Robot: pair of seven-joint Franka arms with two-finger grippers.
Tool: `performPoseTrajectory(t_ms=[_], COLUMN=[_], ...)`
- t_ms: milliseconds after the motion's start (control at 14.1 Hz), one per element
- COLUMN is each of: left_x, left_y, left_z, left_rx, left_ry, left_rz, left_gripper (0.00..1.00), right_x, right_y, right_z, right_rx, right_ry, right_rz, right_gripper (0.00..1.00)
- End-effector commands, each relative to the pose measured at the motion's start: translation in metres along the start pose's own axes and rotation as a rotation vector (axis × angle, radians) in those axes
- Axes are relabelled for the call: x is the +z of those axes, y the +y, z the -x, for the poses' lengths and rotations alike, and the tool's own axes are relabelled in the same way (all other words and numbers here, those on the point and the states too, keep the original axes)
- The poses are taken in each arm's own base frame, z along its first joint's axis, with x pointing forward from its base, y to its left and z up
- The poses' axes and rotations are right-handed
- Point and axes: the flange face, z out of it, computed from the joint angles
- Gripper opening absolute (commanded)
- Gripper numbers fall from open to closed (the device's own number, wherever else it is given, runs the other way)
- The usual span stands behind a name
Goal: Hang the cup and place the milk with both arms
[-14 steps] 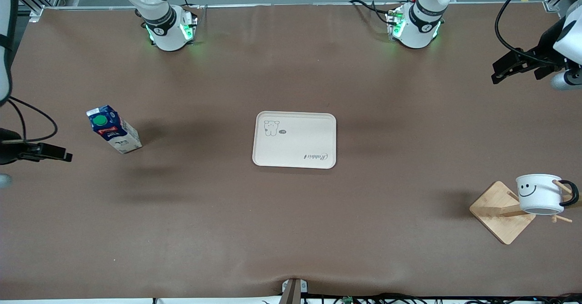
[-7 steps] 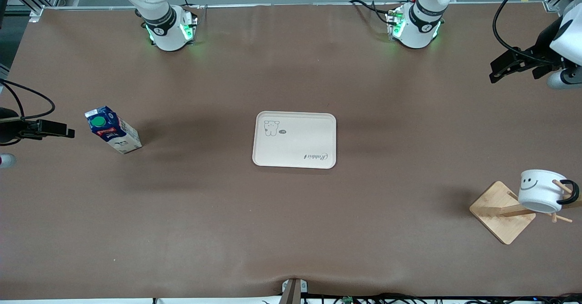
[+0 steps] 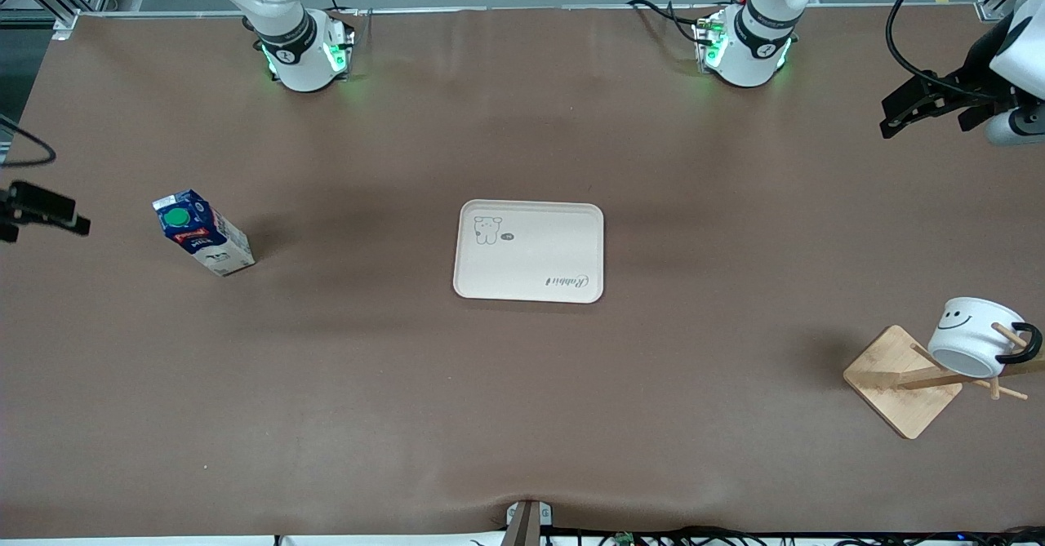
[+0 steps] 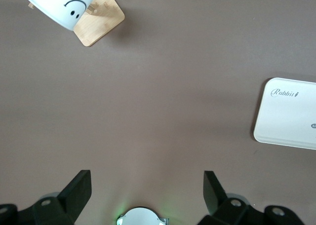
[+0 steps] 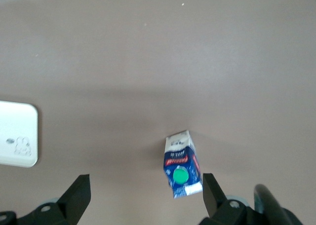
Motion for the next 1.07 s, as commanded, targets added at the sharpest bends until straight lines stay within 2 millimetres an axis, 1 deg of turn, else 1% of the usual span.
performPoseTrajectory(t_ms=[0, 142, 213, 284, 355, 426, 497, 568, 639, 781, 923, 995], left_x=[-0.009, -0.012, -0.009, -0.009, -0.008, -0.007, -0.005, -0.004, -0.004, -0.003, -0.003, -0.003], left_y=[0.000, 0.003, 0.003, 0.002, 0.002, 0.003, 0.006, 0.008, 0.007, 0.006, 0.006, 0.005], left_z=[0.015, 0.016, 0.014, 0.013, 0.010, 0.008, 0.006, 0.004, 0.001, 0.000, 0.000, 0.000], left_rx=[-0.022, -0.014, -0.011, 0.003, 0.004, 0.005, 0.013, 0.016, 0.015, 0.025, 0.028, 0.030], left_ry=[0.010, 0.020, 0.019, 0.029, 0.041, 0.050, 0.055, 0.055, 0.053, 0.053, 0.050, 0.050], left_rz=[-0.009, -0.006, -0.008, -0.004, -0.001, 0.001, 0.001, 0.001, 0.002, 0.001, 0.000, 0.000], left_gripper=[1.00, 1.00, 1.00, 1.00, 1.00, 1.00, 1.00, 1.00, 1.00, 1.00, 1.00, 1.00], right_x=[-0.021, -0.007, 0.005, 0.009, 0.011, 0.012, -0.002, -0.009, -0.008, -0.010, -0.009, -0.009], right_y=[-0.013, -0.009, -0.007, -0.007, -0.014, -0.015, -0.007, 0.004, 0.012, 0.001, -0.010, -0.009], right_z=[0.043, 0.064, 0.076, 0.086, 0.088, 0.086, 0.081, 0.068, 0.063, 0.064, 0.061, 0.061], right_rx=[-0.010, -0.001, 0.004, 0.007, -0.014, -0.018, -0.004, 0.016, 0.028, 0.014, -0.012, -0.011], right_ry=[-0.004, -0.006, -0.020, -0.021, -0.030, -0.032, -0.003, 0.015, 0.014, -0.001, -0.015, -0.015], right_rz=[0.006, -0.006, -0.014, -0.017, -0.015, -0.007, 0.009, 0.014, 0.015, 0.031, 0.109, 0.110], right_gripper=[1.00, 1.00, 1.00, 1.00, 1.00, 1.00, 1.00, 1.00, 1.00, 1.00, 1.00, 1.00])
